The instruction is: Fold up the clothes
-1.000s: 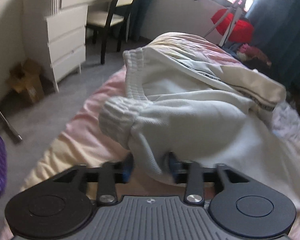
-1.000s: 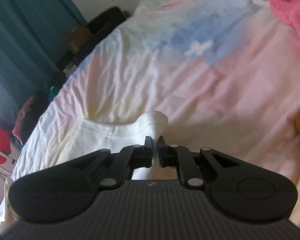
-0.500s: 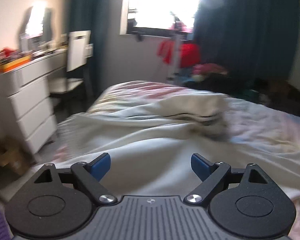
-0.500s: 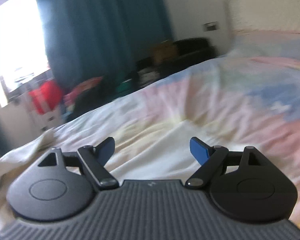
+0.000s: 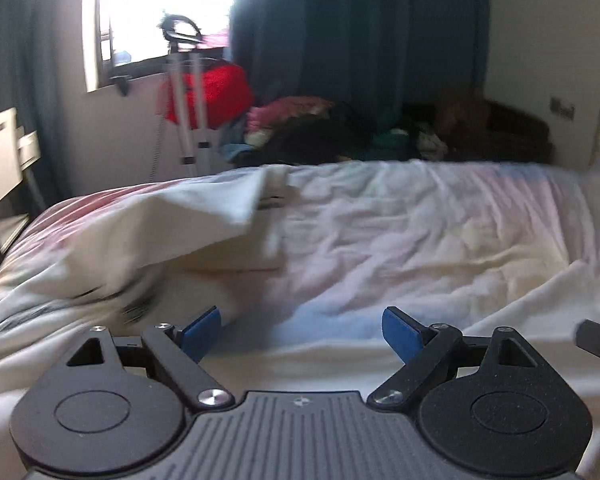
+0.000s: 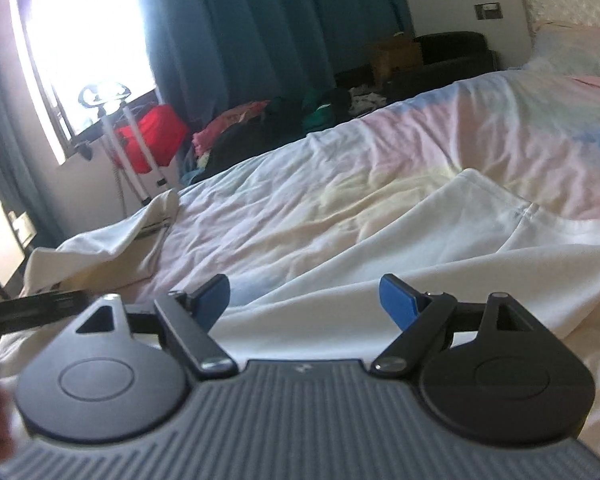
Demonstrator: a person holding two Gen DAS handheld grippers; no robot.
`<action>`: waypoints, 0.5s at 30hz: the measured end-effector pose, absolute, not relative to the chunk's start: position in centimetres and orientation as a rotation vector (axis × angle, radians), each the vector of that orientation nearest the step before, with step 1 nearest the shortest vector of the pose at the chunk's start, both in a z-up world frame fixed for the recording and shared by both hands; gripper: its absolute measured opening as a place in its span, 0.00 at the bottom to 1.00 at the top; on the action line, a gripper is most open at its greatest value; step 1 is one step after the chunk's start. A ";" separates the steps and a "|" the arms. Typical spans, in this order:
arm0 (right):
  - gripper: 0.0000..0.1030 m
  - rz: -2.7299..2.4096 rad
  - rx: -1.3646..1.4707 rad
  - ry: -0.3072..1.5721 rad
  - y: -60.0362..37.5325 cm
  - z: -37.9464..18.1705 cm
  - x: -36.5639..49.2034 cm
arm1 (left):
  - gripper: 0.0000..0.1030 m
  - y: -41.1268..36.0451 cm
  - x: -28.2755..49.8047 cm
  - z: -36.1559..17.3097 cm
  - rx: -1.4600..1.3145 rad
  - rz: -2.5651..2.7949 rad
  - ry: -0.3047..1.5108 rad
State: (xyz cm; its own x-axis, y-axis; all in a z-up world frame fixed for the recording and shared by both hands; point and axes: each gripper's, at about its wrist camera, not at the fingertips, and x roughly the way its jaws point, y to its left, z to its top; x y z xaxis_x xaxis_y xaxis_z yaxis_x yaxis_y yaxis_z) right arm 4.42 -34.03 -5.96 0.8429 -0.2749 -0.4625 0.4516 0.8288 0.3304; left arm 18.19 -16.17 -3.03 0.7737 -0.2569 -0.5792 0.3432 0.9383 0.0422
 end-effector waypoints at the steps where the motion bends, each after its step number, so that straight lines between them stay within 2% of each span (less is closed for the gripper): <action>1: 0.81 -0.400 0.454 0.409 -34.2 -6.4 4.7 | 0.86 -17.4 19.6 -3.9 0.156 -0.324 0.610; 8: 0.81 -0.419 0.476 0.398 -35.5 -9.2 7.4 | 0.78 -22.4 29.0 -9.2 0.198 -0.210 0.646; 10: 0.81 -0.417 0.480 0.399 -35.7 -9.9 8.2 | 0.69 -22.8 31.1 -10.2 0.212 -0.168 0.655; 14: 0.81 -0.414 0.494 0.428 -35.9 -11.3 9.6 | 0.58 -22.0 34.2 -11.4 0.172 -0.082 0.681; 15: 0.81 -0.415 0.499 0.436 -36.0 -11.5 9.9 | 0.50 -21.5 34.7 -11.5 0.160 -0.065 0.685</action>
